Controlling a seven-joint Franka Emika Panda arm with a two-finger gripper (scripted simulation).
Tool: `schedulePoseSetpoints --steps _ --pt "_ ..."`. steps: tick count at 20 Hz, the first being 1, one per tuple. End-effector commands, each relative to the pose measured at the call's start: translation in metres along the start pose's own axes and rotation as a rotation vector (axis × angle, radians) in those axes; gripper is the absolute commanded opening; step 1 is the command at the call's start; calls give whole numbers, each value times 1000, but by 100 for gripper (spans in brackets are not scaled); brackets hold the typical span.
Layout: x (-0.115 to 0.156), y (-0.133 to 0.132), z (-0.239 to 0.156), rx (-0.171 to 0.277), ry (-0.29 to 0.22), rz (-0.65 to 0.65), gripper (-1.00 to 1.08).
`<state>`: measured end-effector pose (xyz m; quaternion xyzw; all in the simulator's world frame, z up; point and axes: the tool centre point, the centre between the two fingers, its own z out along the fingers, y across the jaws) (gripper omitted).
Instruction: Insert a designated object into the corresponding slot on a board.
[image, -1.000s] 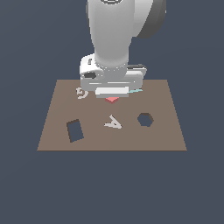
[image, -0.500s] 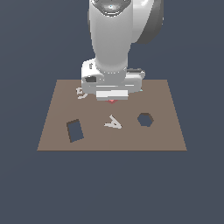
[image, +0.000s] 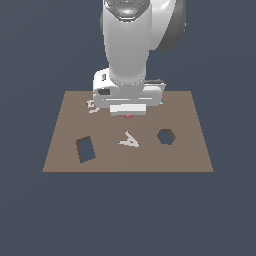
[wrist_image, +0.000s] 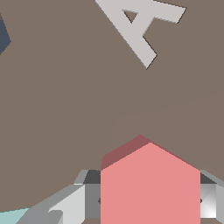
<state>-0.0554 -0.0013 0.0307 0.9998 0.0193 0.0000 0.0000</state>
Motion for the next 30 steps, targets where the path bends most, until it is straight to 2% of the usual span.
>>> schedulePoseSetpoints --steps 1,9,16,23,30 --pt "0 0 1 0 0 0 -100" --pt "0 -2 0 0 0 16 -100" --pt "-2 -9 -1 0 0 91 -100" --pt "-3 -23 -1 0 0 228 -100" --pt "0 -44 -3 0 0 425 -100"
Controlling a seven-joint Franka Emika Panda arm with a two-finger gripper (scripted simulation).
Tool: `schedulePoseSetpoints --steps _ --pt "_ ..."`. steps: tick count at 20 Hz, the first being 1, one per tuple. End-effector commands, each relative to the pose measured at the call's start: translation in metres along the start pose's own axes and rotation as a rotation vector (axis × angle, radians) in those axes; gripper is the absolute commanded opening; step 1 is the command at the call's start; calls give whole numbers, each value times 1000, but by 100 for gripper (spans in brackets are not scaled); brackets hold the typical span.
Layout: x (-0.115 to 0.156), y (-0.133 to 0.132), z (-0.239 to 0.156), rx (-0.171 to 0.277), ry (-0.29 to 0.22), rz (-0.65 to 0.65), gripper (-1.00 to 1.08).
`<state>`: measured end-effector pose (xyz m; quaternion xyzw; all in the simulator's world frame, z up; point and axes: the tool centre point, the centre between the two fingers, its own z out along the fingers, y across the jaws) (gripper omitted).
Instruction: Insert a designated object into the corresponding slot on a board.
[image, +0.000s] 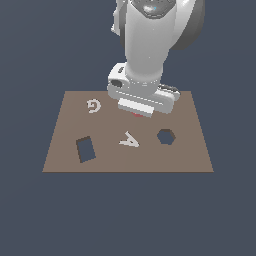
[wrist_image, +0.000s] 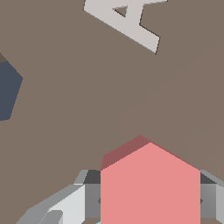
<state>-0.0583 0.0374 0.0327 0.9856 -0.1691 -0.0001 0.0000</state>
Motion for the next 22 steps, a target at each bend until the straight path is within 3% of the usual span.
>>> schedulePoseSetpoints --steps 1,22 --pt "-2 -8 -1 0 0 80 -100" --pt "17 -83 -5 1 0 827 -100"
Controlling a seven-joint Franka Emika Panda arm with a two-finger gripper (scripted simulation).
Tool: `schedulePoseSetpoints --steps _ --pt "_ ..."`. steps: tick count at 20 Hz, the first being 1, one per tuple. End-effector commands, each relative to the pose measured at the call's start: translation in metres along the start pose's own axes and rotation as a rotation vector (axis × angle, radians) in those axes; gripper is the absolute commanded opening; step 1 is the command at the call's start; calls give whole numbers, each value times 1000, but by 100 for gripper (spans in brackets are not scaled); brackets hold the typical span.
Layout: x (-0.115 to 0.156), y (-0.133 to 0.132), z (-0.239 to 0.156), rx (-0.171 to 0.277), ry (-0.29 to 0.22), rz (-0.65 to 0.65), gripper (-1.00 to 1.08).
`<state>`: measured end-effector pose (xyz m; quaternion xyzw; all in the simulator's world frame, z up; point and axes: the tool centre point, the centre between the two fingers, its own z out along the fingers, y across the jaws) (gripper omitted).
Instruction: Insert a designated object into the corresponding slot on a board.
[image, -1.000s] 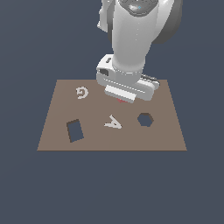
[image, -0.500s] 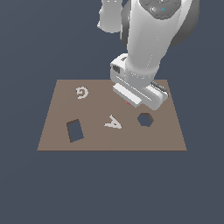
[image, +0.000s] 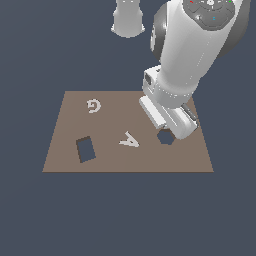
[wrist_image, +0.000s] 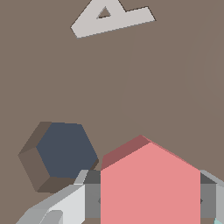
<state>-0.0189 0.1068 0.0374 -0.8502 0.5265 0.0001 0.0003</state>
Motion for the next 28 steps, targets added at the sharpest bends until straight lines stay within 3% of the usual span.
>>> schedulePoseSetpoints --steps 1,15,28 --pt "-1 -10 -1 0 0 94 -100" --pt "4 -50 -3 0 0 474 -100" --pt "10 -61 -3 -1 0 593 -100"
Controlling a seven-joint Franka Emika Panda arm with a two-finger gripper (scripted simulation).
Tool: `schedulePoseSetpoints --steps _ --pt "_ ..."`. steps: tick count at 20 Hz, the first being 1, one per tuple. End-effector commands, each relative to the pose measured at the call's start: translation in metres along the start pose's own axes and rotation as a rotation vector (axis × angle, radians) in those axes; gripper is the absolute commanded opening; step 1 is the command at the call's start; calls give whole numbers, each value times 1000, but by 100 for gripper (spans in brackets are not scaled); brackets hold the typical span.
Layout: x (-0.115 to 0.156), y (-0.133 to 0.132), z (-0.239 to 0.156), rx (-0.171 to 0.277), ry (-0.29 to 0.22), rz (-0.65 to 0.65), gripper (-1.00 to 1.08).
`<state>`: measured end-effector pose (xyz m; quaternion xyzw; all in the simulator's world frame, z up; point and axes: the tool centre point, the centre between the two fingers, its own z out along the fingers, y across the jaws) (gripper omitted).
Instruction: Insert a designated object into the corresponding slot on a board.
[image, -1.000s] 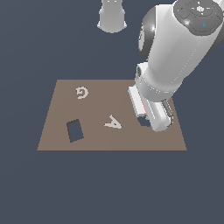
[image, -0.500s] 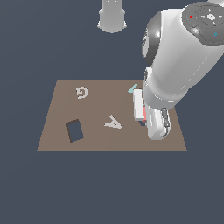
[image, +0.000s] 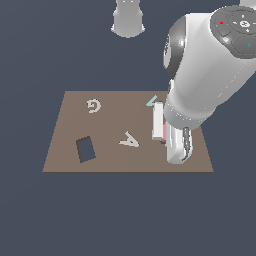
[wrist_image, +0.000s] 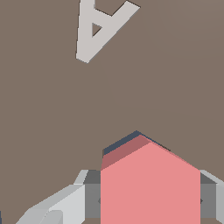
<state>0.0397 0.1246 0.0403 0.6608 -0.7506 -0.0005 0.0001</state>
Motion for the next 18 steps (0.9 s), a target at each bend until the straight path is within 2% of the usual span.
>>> schedulePoseSetpoints --steps 1,8,9,18 --pt "0 0 0 0 0 0 -100" --pt "0 -1 10 1 -1 5 -100" --pt "0 -1 10 1 -1 5 100" --pt "0 -1 10 1 -1 5 100"
